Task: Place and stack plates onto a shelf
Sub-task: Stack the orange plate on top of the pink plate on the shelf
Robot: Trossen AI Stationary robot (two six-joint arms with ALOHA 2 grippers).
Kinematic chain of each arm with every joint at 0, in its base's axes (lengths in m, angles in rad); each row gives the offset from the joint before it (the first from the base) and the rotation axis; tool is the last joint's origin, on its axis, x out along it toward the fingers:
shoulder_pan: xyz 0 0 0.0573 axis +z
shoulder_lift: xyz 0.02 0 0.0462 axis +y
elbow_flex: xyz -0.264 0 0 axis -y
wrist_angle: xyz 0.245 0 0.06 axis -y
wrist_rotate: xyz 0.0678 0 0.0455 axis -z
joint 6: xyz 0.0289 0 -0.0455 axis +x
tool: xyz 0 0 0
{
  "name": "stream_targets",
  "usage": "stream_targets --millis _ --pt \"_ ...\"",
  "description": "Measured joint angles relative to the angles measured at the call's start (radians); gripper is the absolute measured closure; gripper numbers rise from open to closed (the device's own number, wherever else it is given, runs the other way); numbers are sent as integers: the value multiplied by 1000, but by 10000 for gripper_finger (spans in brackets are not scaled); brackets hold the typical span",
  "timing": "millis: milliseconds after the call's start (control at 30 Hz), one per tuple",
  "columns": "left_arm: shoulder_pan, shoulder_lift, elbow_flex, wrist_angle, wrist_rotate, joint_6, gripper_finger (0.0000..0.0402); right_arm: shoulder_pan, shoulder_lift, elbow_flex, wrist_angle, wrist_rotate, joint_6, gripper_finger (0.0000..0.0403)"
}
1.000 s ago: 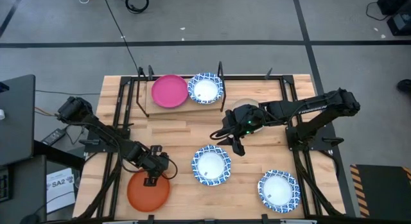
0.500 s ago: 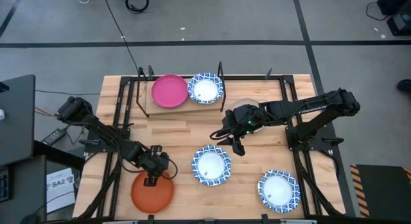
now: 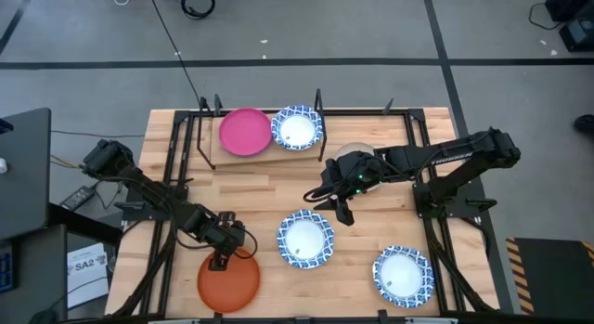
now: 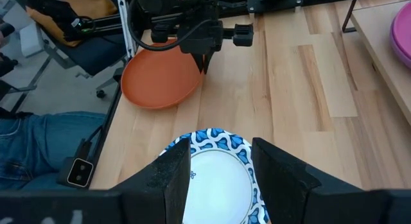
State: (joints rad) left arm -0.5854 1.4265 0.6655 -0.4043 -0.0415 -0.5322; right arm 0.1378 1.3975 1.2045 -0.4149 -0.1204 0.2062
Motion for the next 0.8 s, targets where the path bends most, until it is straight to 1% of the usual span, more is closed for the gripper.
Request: stream_targets --millis 233,400,567,667,800 --pt "0 0 21 -13 53 2 384 0 0 0 0 0 0 231" --pt "0 0 65 -69 63 15 384 0 0 0 0 0 0 231" --pt "10 0 128 -154 64 87 384 -1 0 0 0 0 0 231" --pt "41 0 178 -227 64 128 385 -1 0 0 0 0 0 231" --pt "94 0 263 -340 64 225 385 -1 0 0 1 0 0 231"
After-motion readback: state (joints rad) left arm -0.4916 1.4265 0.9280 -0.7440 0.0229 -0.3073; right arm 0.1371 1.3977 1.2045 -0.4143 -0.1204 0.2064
